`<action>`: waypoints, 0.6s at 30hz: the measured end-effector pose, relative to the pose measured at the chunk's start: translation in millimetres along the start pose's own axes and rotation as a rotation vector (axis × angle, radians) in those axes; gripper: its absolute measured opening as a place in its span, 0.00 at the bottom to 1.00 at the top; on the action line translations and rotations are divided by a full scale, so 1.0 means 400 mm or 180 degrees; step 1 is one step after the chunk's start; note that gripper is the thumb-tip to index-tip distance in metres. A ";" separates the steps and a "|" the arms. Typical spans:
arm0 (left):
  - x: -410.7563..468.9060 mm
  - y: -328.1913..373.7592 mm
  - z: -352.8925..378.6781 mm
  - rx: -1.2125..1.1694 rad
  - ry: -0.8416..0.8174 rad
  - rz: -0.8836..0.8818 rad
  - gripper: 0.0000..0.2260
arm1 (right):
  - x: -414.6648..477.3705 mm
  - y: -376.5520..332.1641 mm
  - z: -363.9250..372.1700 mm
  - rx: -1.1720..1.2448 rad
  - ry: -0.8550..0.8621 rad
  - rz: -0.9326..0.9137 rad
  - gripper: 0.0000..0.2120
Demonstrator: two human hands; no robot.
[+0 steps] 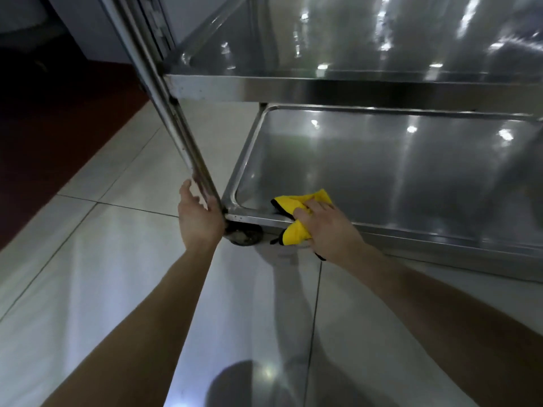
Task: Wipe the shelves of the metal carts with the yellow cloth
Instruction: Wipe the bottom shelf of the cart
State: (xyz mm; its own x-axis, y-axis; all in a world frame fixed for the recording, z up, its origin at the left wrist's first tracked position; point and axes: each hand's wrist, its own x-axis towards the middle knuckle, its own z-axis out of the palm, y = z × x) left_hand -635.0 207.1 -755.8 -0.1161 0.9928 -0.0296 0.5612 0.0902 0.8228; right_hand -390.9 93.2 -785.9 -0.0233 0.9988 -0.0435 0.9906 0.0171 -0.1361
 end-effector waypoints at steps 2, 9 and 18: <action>-0.065 0.011 0.009 0.0312 -0.0364 -0.0467 0.19 | -0.072 0.026 -0.046 0.0360 -0.0100 0.0295 0.24; -0.370 0.294 -0.070 0.0042 -0.2280 -0.1053 0.10 | -0.355 -0.010 -0.386 0.1803 -0.0209 0.1452 0.26; -0.636 0.995 -0.320 -0.0115 -0.2716 -0.1732 0.18 | -0.706 -0.110 -1.059 0.1748 0.0063 0.1059 0.30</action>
State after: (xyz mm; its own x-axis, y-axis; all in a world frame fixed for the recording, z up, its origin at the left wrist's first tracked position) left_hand -486.9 -19.8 -348.2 0.2836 0.5437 -0.7899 0.5799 0.5589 0.5928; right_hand -370.8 -170.1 -348.2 0.2812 0.9473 -0.1534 0.7307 -0.3149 -0.6057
